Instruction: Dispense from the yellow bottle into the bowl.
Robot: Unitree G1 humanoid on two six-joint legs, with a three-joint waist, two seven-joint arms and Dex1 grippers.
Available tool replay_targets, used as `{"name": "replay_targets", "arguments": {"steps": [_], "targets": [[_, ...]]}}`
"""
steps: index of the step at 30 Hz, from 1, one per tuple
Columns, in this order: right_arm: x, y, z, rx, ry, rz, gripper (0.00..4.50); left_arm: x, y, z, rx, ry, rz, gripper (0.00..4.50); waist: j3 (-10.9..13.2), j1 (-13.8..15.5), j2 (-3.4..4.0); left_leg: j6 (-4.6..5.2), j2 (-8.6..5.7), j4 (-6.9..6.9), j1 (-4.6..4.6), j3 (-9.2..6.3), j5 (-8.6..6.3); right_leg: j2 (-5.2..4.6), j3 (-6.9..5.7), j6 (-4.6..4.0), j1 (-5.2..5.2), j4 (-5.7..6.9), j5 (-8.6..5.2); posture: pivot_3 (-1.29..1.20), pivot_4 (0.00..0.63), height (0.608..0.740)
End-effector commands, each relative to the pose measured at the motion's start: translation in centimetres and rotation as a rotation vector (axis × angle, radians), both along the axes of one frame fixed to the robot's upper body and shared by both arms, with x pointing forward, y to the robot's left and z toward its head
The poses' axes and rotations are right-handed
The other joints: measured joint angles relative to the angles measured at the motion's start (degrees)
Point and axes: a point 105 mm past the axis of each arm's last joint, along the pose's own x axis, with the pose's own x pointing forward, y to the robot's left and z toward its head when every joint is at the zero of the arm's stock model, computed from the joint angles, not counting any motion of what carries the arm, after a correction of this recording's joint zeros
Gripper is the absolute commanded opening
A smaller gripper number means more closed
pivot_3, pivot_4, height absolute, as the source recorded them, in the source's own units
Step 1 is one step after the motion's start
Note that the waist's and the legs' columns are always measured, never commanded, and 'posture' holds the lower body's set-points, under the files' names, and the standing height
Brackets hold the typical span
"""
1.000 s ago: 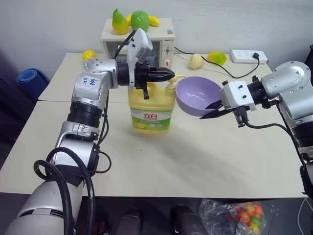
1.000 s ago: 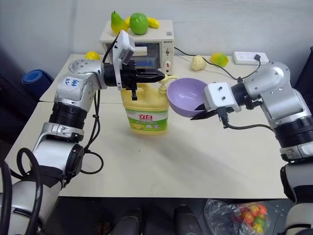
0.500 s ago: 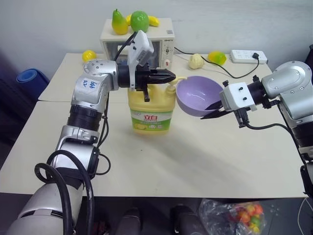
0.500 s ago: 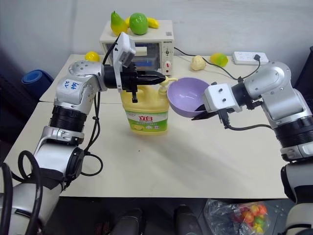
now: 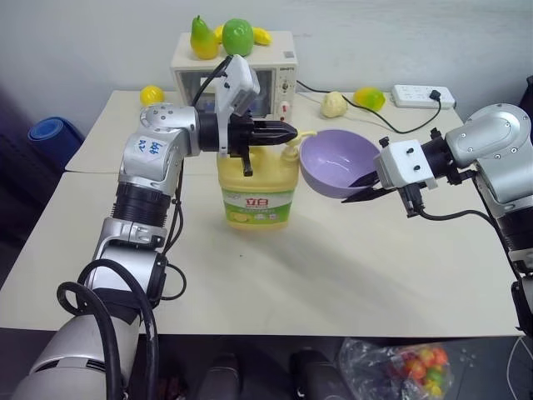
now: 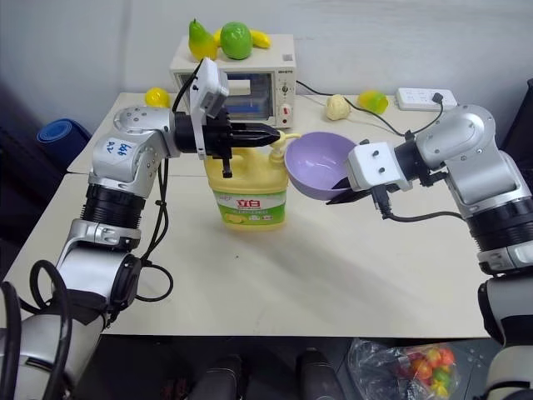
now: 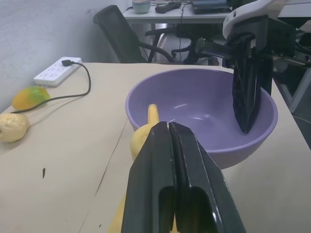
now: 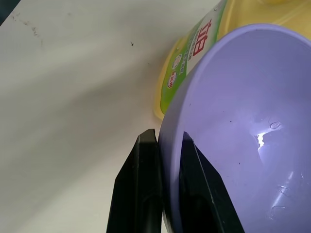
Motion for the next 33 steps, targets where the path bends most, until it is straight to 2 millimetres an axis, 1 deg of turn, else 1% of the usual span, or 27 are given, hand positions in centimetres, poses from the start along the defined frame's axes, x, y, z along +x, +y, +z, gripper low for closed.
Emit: {"name": "replay_targets", "arguments": {"steps": [1,6,10,13,16,18,20,22,24,25,28,29,32,33], "targets": [[-0.9,0.3,1.6,-0.011,-0.032,0.065,0.00,0.5,0.1,-0.8,0.015,0.056,0.032,0.03,0.00,0.00,0.00,0.00,0.00,0.00,0.00,0.00,0.00,0.00,0.00,0.00,0.00,0.00,0.00,0.00,0.150,0.740],[-0.5,0.0,1.7,0.005,-0.044,0.048,0.00,-0.7,0.7,2.8,-0.037,-0.019,0.006,0.03,0.00,-0.09,0.00,0.00,0.00,-0.03,-0.04,0.00,0.00,0.00,-0.01,0.00,-0.05,0.00,0.00,0.00,0.150,0.740],[-0.4,-0.1,1.7,0.028,-0.048,0.030,0.00,-1.4,1.5,5.0,-0.083,-0.050,0.018,0.03,0.00,-0.12,0.00,-0.01,0.00,-0.08,-0.19,0.01,0.01,0.01,-0.01,0.00,-0.25,-0.01,0.00,0.00,0.150,0.740],[-0.2,-0.6,1.3,0.040,-0.048,-0.007,0.00,-2.2,2.4,6.2,-0.100,-0.078,0.039,0.03,0.00,-0.11,0.00,-0.01,0.01,-0.14,-0.23,0.00,0.00,0.00,-0.02,0.00,-0.28,-0.08,0.00,0.00,0.150,0.740],[0.3,-1.6,0.7,0.065,-0.041,-0.086,0.00,-3.3,3.4,6.6,-0.105,-0.105,0.060,0.03,0.00,-0.07,0.00,-0.01,0.01,-0.19,-0.23,0.00,0.00,-0.01,0.01,0.00,-0.28,-0.14,0.00,0.00,0.150,0.740],[0.6,-2.7,-0.3,0.080,-0.019,-0.150,0.00,-4.3,4.4,6.7,-0.109,-0.119,0.079,0.03,0.00,-0.08,0.00,-0.01,0.01,-0.21,-0.24,0.00,0.00,-0.02,0.05,0.00,-0.28,-0.14,0.00,0.00,0.150,0.740],[0.8,-3.9,-1.8,0.077,-0.009,-0.212,0.00,-5.8,5.3,6.8,-0.124,-0.116,0.081,0.03,0.00,-0.07,0.00,-0.01,0.02,-0.22,-0.24,-0.01,0.00,-0.02,0.10,0.00,-0.27,-0.14,0.00,0.00,0.150,0.740],[1.1,-5.1,-3.5,0.083,-0.001,-0.285,0.00,-7.6,6.2,6.6,-0.137,-0.112,0.074,0.03,0.00,-0.13,0.00,-0.01,0.02,-0.19,-0.24,-0.02,0.00,-0.02,0.12,0.00,-0.27,-0.12,0.00,0.00,0.150,0.740],[1.6,-6.3,-5.5,0.083,0.005,-0.366,0.00,-9.8,6.8,5.9,-0.136,-0.089,0.047,0.03,0.00,-0.15,0.00,0.00,0.03,-0.14,-0.25,-0.02,0.00,-0.02,0.15,0.00,-0.26,-0.09,0.00,0.00,0.150,0.740],[1.8,-6.8,-6.2,0.080,0.004,-0.402,0.00,-10.6,6.9,5.6,-0.134,-0.073,0.036,0.03,0.00,-0.20,0.00,0.00,0.03,-0.14,-0.25,-0.01,0.00,-0.02,0.15,0.00,-0.26,-0.09,0.00,0.00,0.150,0.740],[2.4,-8.2,-8.1,0.068,-0.021,-0.484,0.00,-12.3,7.0,4.8,-0.126,-0.030,0.016,0.03,0.00,-0.11,0.00,0.00,0.03,-0.05,-0.23,-0.01,0.02,-0.02,0.20,-0.01,-0.22,-0.03,0.01,0.00,0.150,0.740],[2.7,-8.9,-9.0,0.058,-0.038,-0.526,0.00,-12.9,7.1,4.3,-0.119,-0.013,0.013,0.03,0.00,-0.12,0.00,0.02,0.03,-0.04,-0.22,-0.01,0.05,-0.02,0.19,-0.05,-0.18,-0.05,0.04,0.00,0.150,0.740],[3.8,-10.8,-11.3,0.059,-0.066,-0.666,0.00,-13.7,7.4,3.2,-0.109,0.017,0.031,0.03,0.00,-0.19,0.00,0.02,0.05,-0.04,-0.07,-0.01,0.07,0.00,0.20,-0.07,-0.03,-0.05,0.08,0.00,0.150,0.740],[4.1,-11.3,-11.7,0.062,-0.075,-0.698,0.00,-13.8,7.4,3.1,-0.110,0.021,0.039,0.03,0.00,-0.20,0.00,0.02,0.05,-0.05,-0.06,-0.01,0.07,0.00,0.22,-0.07,-0.03,-0.04,0.08,0.00,0.150,0.740]]}}
